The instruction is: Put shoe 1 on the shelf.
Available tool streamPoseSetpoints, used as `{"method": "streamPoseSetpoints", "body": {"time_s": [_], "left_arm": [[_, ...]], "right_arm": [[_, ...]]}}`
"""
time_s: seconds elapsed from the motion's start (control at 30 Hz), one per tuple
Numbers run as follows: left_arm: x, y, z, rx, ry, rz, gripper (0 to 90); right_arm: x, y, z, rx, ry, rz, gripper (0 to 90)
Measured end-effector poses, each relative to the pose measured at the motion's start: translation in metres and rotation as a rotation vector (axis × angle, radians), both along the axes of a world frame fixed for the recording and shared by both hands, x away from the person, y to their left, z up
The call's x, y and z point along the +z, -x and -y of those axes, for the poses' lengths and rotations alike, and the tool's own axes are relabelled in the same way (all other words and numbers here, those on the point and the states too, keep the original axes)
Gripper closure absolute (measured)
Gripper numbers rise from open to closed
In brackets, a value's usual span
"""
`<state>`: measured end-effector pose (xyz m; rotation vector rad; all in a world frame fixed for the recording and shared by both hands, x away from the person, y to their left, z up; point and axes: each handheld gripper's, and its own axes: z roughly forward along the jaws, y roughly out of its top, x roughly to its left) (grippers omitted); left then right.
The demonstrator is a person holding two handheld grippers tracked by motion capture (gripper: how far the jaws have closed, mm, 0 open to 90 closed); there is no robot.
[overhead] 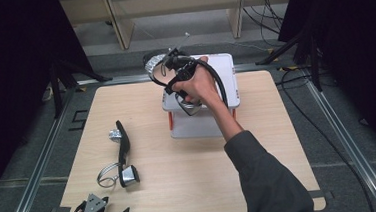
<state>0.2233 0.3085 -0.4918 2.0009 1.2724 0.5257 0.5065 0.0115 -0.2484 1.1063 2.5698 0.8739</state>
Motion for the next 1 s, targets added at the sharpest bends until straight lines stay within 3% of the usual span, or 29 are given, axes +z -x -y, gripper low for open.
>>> {"method": "streamPoseSetpoints", "body": {"time_s": [0.2,0.23,0.27,0.3,0.43,0.5,0.53,0.57,0.6,0.83,0.9,1.0], "left_arm": [[0.000,0.001,0.001,0.005,0.030,0.002,15.8],[0.001,0.001,-0.001,-0.009,-0.017,0.001,15.8],[0.001,0.001,-0.001,-0.009,-0.017,0.001,15.8],[0.000,0.001,0.001,0.004,0.030,0.002,15.8],[0.000,0.001,0.000,-0.003,0.002,-0.001,15.8],[0.000,0.001,0.001,0.003,0.032,0.000,15.8],[0.000,0.001,0.001,0.003,0.032,0.000,15.8],[0.000,0.001,0.000,-0.005,0.006,0.000,15.8],[0.000,0.001,0.000,-0.003,0.007,-0.003,15.8],[0.000,0.001,0.000,-0.003,0.014,-0.001,15.8],[0.001,0.001,0.000,-0.005,0.015,0.001,15.8],[0.001,0.001,0.000,-0.007,0.021,0.005,15.8]], "right_arm": [[-0.003,-0.021,0.008,-0.074,0.002,-0.028,43.6],[-0.005,-0.028,0.011,-0.085,0.011,-0.021,43.6],[-0.005,-0.028,0.011,-0.085,0.011,-0.021,43.6],[-0.006,-0.033,0.013,-0.124,0.010,-0.048,43.6],[-0.009,-0.042,0.017,-0.164,0.021,-0.063,43.6],[-0.011,-0.051,0.023,-0.192,0.029,-0.071,43.6],[-0.012,-0.053,0.024,-0.206,0.026,-0.077,43.6],[-0.013,-0.054,0.024,-0.238,0.025,-0.093,43.6],[-0.014,-0.057,0.026,-0.229,0.034,-0.090,43.6],[-0.019,-0.067,0.025,-0.322,0.035,-0.154,43.5],[-0.020,-0.068,0.025,-0.320,0.034,-0.158,43.5],[-0.025,-0.074,0.023,-0.371,0.024,-0.183,43.4]]}}
